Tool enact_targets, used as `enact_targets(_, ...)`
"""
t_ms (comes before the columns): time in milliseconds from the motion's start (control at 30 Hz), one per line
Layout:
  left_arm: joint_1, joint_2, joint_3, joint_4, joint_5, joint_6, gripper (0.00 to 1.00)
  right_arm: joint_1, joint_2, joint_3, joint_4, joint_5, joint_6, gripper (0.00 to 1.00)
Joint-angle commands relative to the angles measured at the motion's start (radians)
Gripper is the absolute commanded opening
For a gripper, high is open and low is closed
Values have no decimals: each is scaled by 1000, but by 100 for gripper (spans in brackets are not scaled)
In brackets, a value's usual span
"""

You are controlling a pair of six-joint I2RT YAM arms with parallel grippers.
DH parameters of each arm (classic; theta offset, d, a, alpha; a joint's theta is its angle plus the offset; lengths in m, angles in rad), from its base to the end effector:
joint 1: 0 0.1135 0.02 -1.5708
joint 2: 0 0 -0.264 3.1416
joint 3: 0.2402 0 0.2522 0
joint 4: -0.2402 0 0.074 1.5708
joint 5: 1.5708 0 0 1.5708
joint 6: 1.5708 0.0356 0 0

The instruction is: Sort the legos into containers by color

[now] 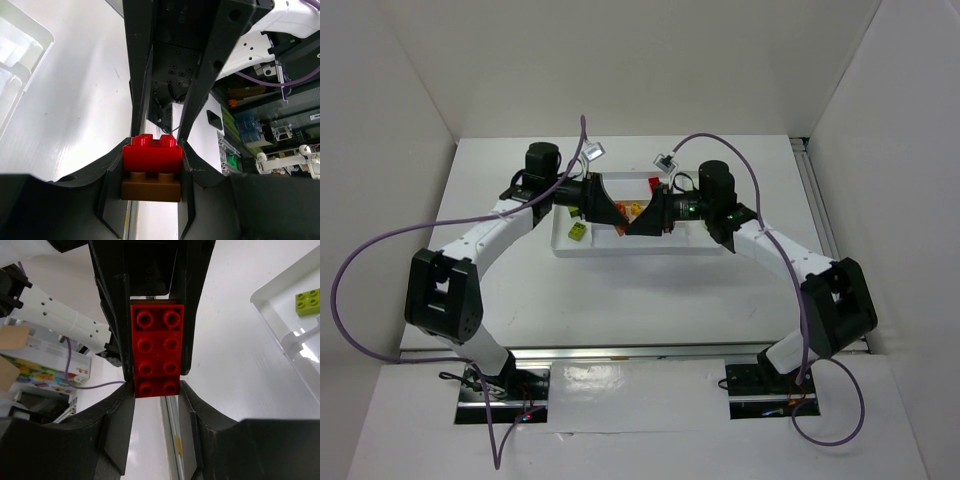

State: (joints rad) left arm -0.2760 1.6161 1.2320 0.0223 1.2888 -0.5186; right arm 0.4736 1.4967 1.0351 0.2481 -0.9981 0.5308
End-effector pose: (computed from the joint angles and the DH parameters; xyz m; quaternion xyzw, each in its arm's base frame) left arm 0.3371 -0.1310 0.3114 0.2593 0.6943 -0.6316 0.2277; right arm 0.2869 0.1806 0.3016 -0.2808 0.6918 0.5919 0.3038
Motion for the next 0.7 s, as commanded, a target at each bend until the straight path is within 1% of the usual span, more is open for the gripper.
enact_targets(0,6,-44,-6,16,41,40,0,3,4,45,112,-34,32,42)
enact_targets(100,6,-53,-6,16,41,40,0,3,13,36,160,-43,63,31)
enact_targets(133,6,-53,-6,16,41,40,0,3,22,36,160,-43,76,21)
enact_targets(200,6,-53,-6,1,29,60,0,3,22,25,187,-43,90,16)
enact_targets(233,6,-53,6,1,17,69,0,3,22,25,187,-43,90,16)
enact_targets(267,6,-62,6,-30,0,84,0,3,22,16,188,-43,90,12)
enact_targets(300,6,-62,17,-41,-9,84,2,3,22,16,172,-31,90,12)
enact_targets(367,6,-62,17,-50,-9,100,17,3,22,16,158,-18,90,12)
enact_targets(400,6,-71,17,-50,-23,100,32,3,22,7,158,-7,90,11)
enact_targets(433,6,-71,17,-50,-23,109,40,3,22,6,146,-7,81,11)
enact_targets(500,6,-71,26,-61,-42,109,46,3,13,6,132,18,81,11)
enact_targets(533,6,-71,26,-74,-42,118,56,-6,13,6,120,18,72,10)
enact_targets(567,6,-71,26,-74,-52,118,58,-6,4,6,120,33,72,10)
enact_targets(633,6,-71,26,-74,-52,118,71,-18,4,-3,111,42,72,10)
enact_targets(667,6,-71,26,-74,-52,118,75,-18,4,-3,111,53,72,10)
